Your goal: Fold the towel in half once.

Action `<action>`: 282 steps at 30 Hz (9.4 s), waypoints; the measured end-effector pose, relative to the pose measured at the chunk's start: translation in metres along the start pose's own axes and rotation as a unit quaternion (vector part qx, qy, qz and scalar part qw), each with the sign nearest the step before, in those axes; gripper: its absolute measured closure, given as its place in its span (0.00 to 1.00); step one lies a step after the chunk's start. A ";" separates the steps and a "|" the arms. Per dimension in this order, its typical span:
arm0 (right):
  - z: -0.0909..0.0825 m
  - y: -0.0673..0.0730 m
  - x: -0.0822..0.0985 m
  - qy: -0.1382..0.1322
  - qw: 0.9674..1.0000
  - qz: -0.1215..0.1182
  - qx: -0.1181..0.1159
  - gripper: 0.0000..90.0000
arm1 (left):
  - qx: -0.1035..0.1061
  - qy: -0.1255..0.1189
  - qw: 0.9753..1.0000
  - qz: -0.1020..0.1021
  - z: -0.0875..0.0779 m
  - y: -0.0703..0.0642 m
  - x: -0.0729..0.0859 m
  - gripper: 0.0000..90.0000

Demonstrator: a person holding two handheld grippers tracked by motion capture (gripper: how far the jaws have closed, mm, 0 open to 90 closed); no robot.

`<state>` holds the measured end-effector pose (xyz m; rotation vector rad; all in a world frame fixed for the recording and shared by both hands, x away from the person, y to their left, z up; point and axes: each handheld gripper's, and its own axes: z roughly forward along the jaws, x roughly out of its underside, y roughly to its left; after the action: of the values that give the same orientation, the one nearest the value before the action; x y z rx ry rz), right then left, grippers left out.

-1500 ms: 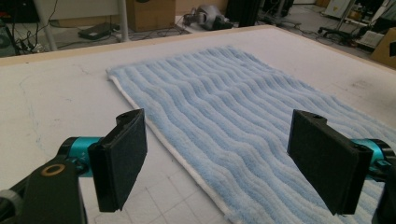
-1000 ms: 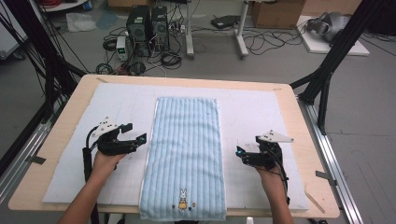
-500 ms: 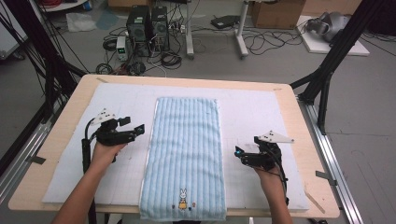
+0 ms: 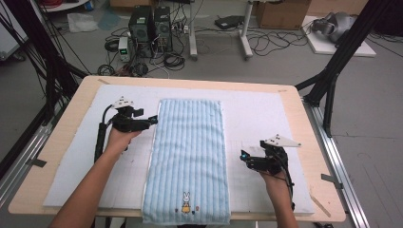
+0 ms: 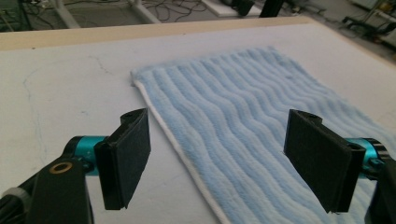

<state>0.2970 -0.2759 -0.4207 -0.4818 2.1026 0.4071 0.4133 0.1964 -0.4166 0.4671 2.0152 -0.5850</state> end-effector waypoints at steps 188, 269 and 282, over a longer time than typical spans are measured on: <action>0.063 0.021 -0.034 0.037 0.998 0.012 -0.045 0.44 | 0.021 0.058 0.998 0.012 0.002 -0.012 0.015 0.93; 0.008 0.051 0.001 0.014 0.997 -0.009 -0.074 0.68 | 0.098 0.010 0.995 -0.024 -0.082 -0.040 0.062 0.54; 0.056 0.039 -0.001 0.076 0.994 -0.012 -0.076 0.82 | 0.060 0.024 0.998 0.007 -0.055 -0.032 0.056 0.53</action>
<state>0.3183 -0.2161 -0.4455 -0.6440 2.2191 0.5345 0.3314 0.2073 -0.4351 0.5707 2.0278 -0.6948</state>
